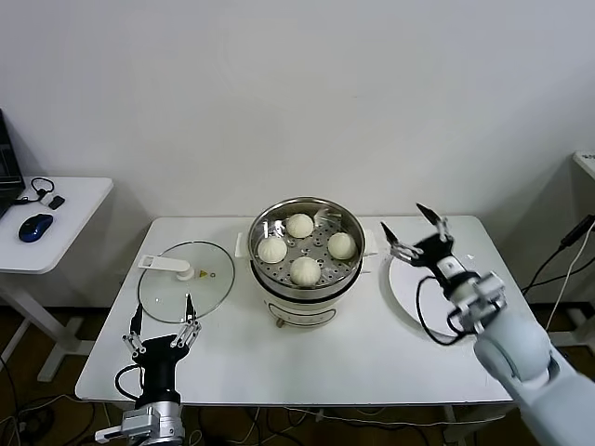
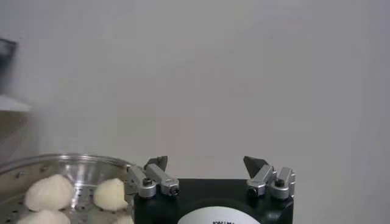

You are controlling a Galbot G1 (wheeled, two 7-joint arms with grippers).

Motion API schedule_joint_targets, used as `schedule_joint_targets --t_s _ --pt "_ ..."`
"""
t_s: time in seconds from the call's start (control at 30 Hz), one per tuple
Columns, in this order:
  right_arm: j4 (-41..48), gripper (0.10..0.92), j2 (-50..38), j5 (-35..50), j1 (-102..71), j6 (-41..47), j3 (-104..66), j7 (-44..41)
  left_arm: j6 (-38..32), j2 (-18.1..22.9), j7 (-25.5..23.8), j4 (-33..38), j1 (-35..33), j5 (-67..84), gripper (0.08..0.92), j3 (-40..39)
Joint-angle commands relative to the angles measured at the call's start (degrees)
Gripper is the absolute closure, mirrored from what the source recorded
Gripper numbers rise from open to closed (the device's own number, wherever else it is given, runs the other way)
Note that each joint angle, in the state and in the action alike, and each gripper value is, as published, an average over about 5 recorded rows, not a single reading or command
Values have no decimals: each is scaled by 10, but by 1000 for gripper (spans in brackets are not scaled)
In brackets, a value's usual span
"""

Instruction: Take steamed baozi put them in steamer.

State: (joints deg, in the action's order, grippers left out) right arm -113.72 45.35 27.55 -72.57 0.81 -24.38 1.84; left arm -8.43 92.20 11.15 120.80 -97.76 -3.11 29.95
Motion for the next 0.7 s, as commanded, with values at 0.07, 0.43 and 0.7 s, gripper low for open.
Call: schedule_joint_targets --t_s 0.07,0.43,0.7 --pt "-29 203 198 -27 -280 -113 -223 -7 -6 28 1 -6 -2 -7 177 0" --pt "-30 203 250 -42 -281 -151 -208 -10 -11 28 0 -2 -4 -8 177 -2" --pt "-33 203 248 -40 -279 -151 -213 -7 -14 28 0 -2 -4 -17 177 -4"
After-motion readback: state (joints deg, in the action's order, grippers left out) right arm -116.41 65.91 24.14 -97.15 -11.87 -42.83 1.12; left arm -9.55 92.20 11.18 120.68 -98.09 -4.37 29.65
